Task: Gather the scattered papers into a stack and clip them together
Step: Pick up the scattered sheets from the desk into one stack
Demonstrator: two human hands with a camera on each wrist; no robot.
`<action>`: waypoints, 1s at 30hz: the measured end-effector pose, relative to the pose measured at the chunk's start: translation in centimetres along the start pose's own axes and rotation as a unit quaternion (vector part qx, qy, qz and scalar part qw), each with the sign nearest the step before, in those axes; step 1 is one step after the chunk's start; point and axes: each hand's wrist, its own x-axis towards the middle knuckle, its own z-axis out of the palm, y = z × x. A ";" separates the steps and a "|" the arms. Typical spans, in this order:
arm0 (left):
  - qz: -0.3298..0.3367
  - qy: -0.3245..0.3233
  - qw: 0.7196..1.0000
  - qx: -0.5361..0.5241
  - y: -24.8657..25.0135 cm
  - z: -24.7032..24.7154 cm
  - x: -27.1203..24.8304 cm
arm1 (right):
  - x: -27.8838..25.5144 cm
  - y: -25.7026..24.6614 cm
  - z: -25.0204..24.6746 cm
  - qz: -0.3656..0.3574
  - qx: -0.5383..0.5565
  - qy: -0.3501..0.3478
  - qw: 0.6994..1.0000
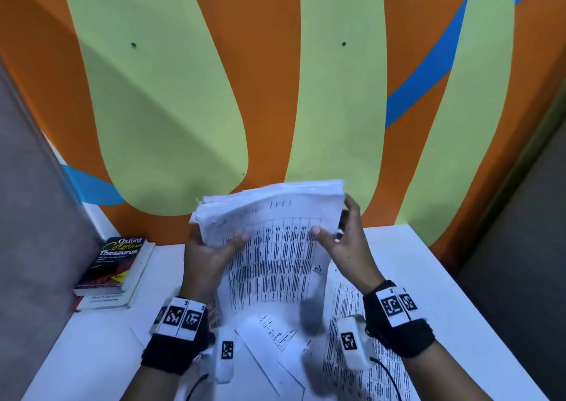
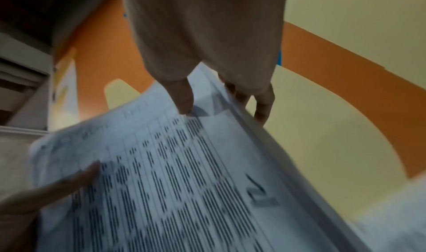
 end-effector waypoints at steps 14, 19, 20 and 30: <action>-0.029 0.017 0.999 -0.013 -0.2 -0.6 -0.7 | -1.4 1.2 2.2 -0.015 -0.047 0.020 0.999; 0.020 0.022 1.000 0.005 0.9 -0.7 -0.4 | -1.1 0.1 2.5 -0.045 -0.006 0.043 0.998; 0.022 0.011 1.000 0.011 0.9 -1.0 -0.4 | -1.0 -0.1 2.4 -0.041 -0.005 0.034 0.999; -0.086 0.088 0.987 0.105 -1.9 -1.1 -2.0 | -4.2 8.3 -2.6 0.212 -0.379 -0.049 0.900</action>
